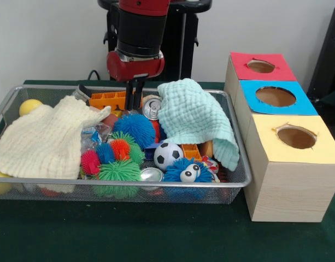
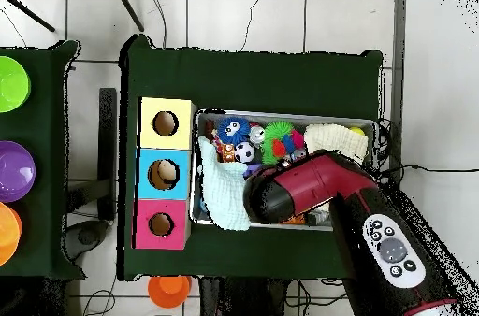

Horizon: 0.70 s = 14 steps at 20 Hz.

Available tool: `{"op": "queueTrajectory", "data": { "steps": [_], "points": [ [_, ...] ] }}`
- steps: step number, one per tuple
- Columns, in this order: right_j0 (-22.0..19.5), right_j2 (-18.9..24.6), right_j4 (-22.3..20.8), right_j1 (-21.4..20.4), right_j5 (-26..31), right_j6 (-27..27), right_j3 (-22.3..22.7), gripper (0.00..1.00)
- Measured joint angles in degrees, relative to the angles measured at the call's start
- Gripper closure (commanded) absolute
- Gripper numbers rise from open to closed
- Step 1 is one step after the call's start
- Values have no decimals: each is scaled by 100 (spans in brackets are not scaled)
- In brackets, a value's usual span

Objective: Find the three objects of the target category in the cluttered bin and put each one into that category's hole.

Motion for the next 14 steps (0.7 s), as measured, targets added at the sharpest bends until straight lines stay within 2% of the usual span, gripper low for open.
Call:
{"op": "queueTrajectory", "data": {
  "steps": [14],
  "points": [
    [292,-270,-555,-14,-51,0,-197,100]
  ]
}}
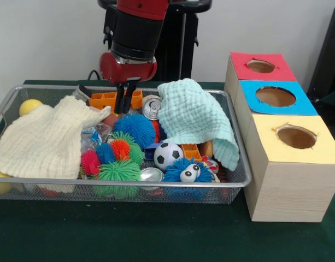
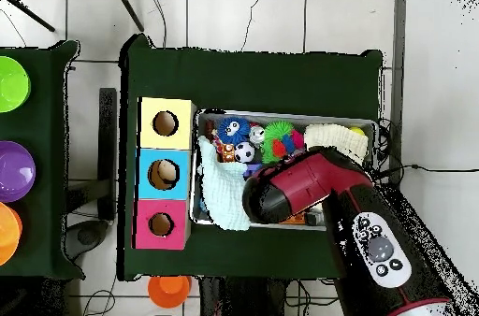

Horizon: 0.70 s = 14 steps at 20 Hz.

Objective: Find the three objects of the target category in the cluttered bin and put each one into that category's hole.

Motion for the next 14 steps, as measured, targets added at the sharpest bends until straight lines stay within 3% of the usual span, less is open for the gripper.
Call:
{"op": "queueTrajectory", "data": {
  "steps": [14],
  "points": [
    [154,-234,-323,19,-120,0,-213,100]
  ]
}}
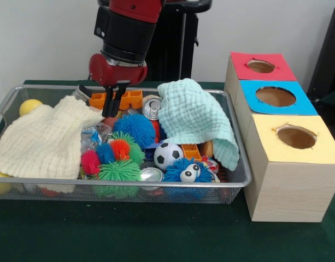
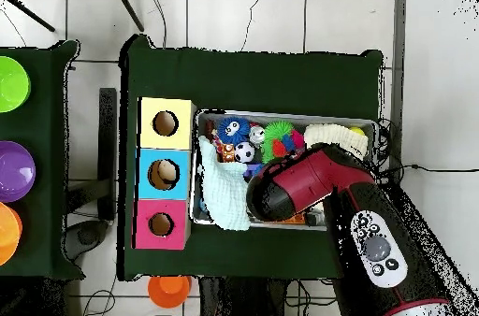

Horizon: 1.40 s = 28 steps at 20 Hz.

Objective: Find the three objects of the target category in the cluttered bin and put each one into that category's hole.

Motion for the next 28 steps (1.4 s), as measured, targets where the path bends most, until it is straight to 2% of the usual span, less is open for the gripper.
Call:
{"op": "queueTrajectory", "data": {
  "steps": [2,3,19,28],
  "points": [
    [0,0,-1,9,0,0,-25,100],
    [0,0,-1,14,0,0,-36,0],
    [11,-75,-2,71,-183,0,-66,0],
    [214,-426,-51,375,-469,0,-276,0]
  ]
}}
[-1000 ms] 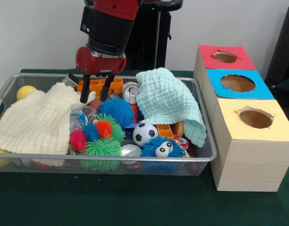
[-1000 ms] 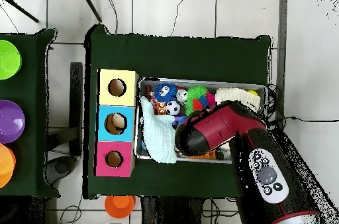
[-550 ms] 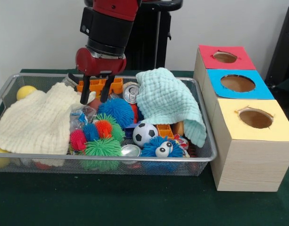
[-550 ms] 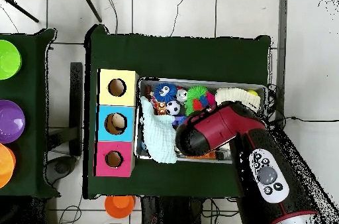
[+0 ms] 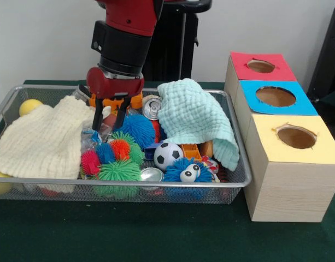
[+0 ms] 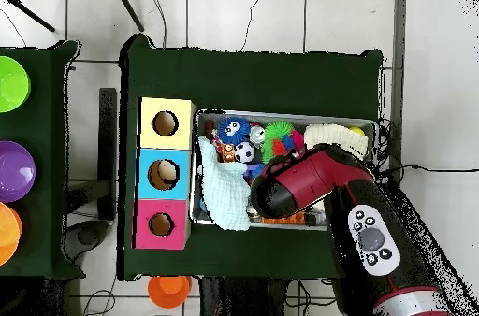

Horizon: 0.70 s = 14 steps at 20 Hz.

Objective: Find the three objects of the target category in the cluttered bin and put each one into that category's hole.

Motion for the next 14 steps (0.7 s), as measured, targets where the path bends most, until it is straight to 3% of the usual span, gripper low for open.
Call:
{"op": "queueTrajectory", "data": {
  "steps": [14],
  "points": [
    [458,-575,-125,215,-9,0,-220,0]
  ]
}}
